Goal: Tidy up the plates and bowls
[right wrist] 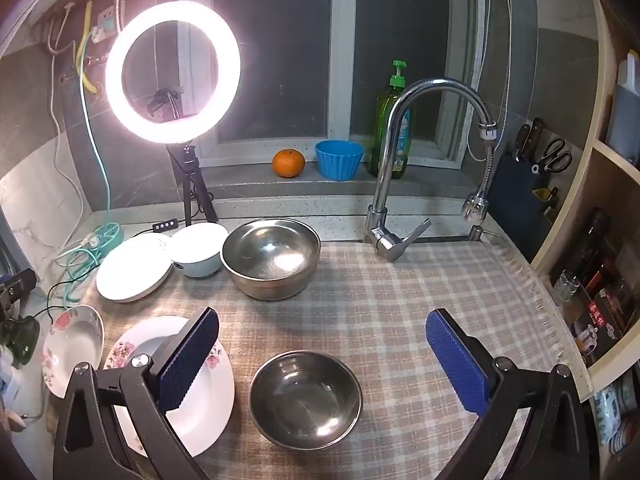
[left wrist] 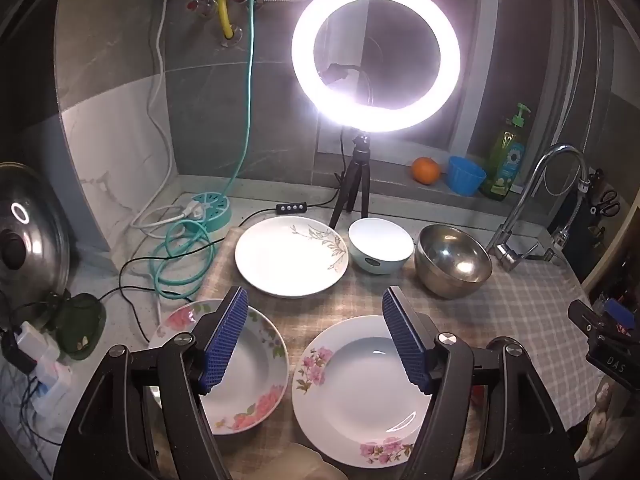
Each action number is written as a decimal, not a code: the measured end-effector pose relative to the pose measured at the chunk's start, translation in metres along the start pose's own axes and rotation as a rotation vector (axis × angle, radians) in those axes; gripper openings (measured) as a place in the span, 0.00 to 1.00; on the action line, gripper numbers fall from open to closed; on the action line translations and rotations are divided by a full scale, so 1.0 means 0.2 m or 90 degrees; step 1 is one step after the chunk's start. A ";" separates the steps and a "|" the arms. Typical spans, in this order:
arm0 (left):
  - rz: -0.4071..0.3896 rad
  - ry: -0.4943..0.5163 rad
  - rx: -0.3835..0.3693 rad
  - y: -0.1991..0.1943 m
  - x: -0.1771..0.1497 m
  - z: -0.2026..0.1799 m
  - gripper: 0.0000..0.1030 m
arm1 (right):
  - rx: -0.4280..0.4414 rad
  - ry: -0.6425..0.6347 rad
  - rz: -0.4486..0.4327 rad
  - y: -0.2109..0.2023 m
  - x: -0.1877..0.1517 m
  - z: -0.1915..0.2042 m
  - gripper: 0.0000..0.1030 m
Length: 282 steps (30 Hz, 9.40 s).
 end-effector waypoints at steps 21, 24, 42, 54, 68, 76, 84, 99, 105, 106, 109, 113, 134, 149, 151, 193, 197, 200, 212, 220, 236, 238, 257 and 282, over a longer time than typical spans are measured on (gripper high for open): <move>-0.050 0.020 -0.004 -0.06 0.05 -0.06 0.68 | 0.033 0.028 -0.022 -0.04 0.05 -0.01 0.99; -0.051 0.018 -0.007 -0.06 0.06 -0.06 0.68 | 0.033 0.025 -0.023 -0.05 0.05 0.00 0.99; -0.059 0.021 -0.012 -0.09 0.04 -0.06 0.68 | 0.031 0.027 -0.024 -0.06 0.04 0.00 0.99; -0.062 0.024 -0.014 -0.10 0.04 -0.08 0.68 | 0.030 0.034 -0.030 -0.08 0.06 -0.02 0.99; -0.065 0.024 -0.016 -0.11 0.05 -0.10 0.68 | 0.027 0.033 -0.036 -0.10 0.05 -0.03 0.99; -0.065 0.024 -0.015 -0.12 0.04 -0.10 0.68 | 0.029 0.032 -0.034 -0.11 0.05 -0.02 0.99; -0.061 0.023 -0.017 -0.12 0.04 -0.09 0.68 | 0.030 0.031 -0.031 -0.10 0.04 -0.02 0.99; -0.044 0.024 -0.019 -0.08 0.03 -0.11 0.68 | 0.038 0.026 -0.020 -0.06 0.02 0.00 0.99; -0.011 0.004 -0.020 -0.03 -0.02 -0.07 0.68 | 0.074 0.006 -0.008 -0.02 0.01 0.04 0.99; -0.005 0.000 -0.022 -0.02 -0.02 -0.06 0.68 | 0.082 0.004 -0.006 -0.01 0.01 0.04 0.99; 0.008 -0.002 -0.017 0.00 -0.05 -0.05 0.68 | 0.117 -0.002 0.008 0.02 0.00 0.07 0.99; 0.031 -0.016 -0.018 0.03 -0.09 -0.02 0.68 | 0.154 -0.019 0.021 0.06 0.00 0.12 0.99; 0.132 -0.139 -0.020 0.09 -0.33 0.18 0.32 | 0.351 -0.082 0.194 0.38 -0.07 0.39 0.48; 0.244 -0.220 -0.070 0.15 -0.60 0.18 0.20 | 0.404 -0.139 0.353 0.65 -0.12 0.53 0.37; 0.256 -0.232 -0.069 0.16 -0.64 0.19 0.20 | 0.405 -0.143 0.374 0.69 -0.13 0.54 0.37; 0.328 -0.309 -0.085 0.39 -0.79 0.21 0.12 | 0.400 -0.178 0.487 0.99 -0.25 0.67 0.17; 0.328 -0.310 -0.085 0.39 -0.79 0.20 0.12 | 0.403 -0.176 0.491 1.00 -0.26 0.67 0.17; 0.326 -0.306 -0.083 0.39 -0.79 0.20 0.12 | 0.405 -0.171 0.494 1.00 -0.26 0.67 0.17; 0.323 -0.286 -0.081 0.38 -0.80 0.19 0.12 | 0.388 -0.195 0.481 0.97 -0.26 0.67 0.17; 0.330 -0.271 -0.087 0.37 -0.81 0.16 0.13 | 0.384 -0.198 0.486 0.97 -0.27 0.65 0.17; 0.347 -0.262 -0.098 0.32 -0.87 0.11 0.13 | 0.369 -0.230 0.480 0.94 -0.29 0.64 0.17; 0.348 -0.261 -0.099 0.32 -0.87 0.11 0.13 | 0.367 -0.235 0.479 0.93 -0.30 0.65 0.17; 0.350 -0.250 -0.082 0.31 -0.86 0.14 0.12 | 0.339 -0.248 0.453 0.91 -0.29 0.61 0.18; 0.209 -0.208 -0.051 0.20 -0.52 0.37 0.12 | 0.381 -0.173 0.270 0.51 0.00 0.71 0.25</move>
Point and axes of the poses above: each gripper's, at about its wrist camera, not at the fingertips, and y roughly the way its jaws point, z to its left, x to its top, the point moved 6 cm from there along y, roughly the way its jaws point, and after that the axes turned 3 degrees about -y, right-handed, at the moved point
